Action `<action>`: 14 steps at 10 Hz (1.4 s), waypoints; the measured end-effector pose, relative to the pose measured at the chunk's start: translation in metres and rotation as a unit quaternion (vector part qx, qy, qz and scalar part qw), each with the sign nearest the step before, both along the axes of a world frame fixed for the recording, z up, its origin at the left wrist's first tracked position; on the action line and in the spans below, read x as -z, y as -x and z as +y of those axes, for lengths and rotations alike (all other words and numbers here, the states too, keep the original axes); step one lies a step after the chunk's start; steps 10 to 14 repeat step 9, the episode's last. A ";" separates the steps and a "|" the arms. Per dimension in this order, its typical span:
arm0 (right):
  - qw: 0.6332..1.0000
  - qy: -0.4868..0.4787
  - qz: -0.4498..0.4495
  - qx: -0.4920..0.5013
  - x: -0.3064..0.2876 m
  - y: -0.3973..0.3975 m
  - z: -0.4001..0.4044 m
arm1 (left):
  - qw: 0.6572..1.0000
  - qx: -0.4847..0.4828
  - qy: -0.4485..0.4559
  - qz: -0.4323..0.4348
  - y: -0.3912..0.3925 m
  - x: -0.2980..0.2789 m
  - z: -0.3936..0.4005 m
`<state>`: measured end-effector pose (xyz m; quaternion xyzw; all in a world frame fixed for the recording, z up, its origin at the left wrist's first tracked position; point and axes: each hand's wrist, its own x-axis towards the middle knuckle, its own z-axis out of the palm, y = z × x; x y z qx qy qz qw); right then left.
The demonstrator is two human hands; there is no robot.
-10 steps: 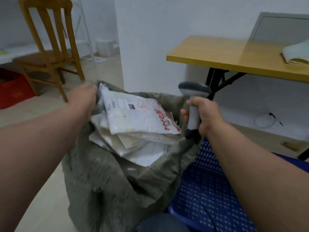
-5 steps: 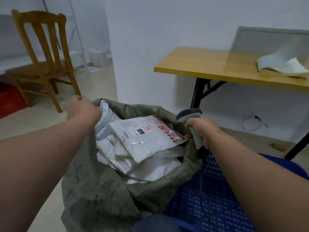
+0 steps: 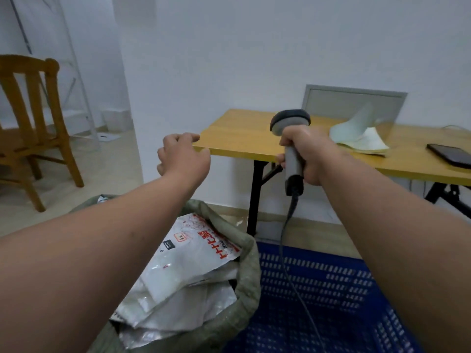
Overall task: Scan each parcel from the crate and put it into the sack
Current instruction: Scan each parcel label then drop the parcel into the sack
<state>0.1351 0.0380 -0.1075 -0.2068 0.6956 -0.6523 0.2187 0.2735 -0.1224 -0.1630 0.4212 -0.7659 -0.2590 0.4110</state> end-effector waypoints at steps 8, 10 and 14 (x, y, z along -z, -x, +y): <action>0.973 -0.151 0.148 0.093 -0.011 0.176 -0.053 | 0.991 0.071 0.020 -0.115 0.185 -0.038 0.004; 0.966 -0.182 0.158 0.089 -0.015 0.174 -0.053 | 0.989 0.080 0.026 -0.124 0.181 -0.039 0.009; 0.966 -0.182 0.158 0.089 -0.015 0.174 -0.053 | 0.989 0.080 0.026 -0.124 0.181 -0.039 0.009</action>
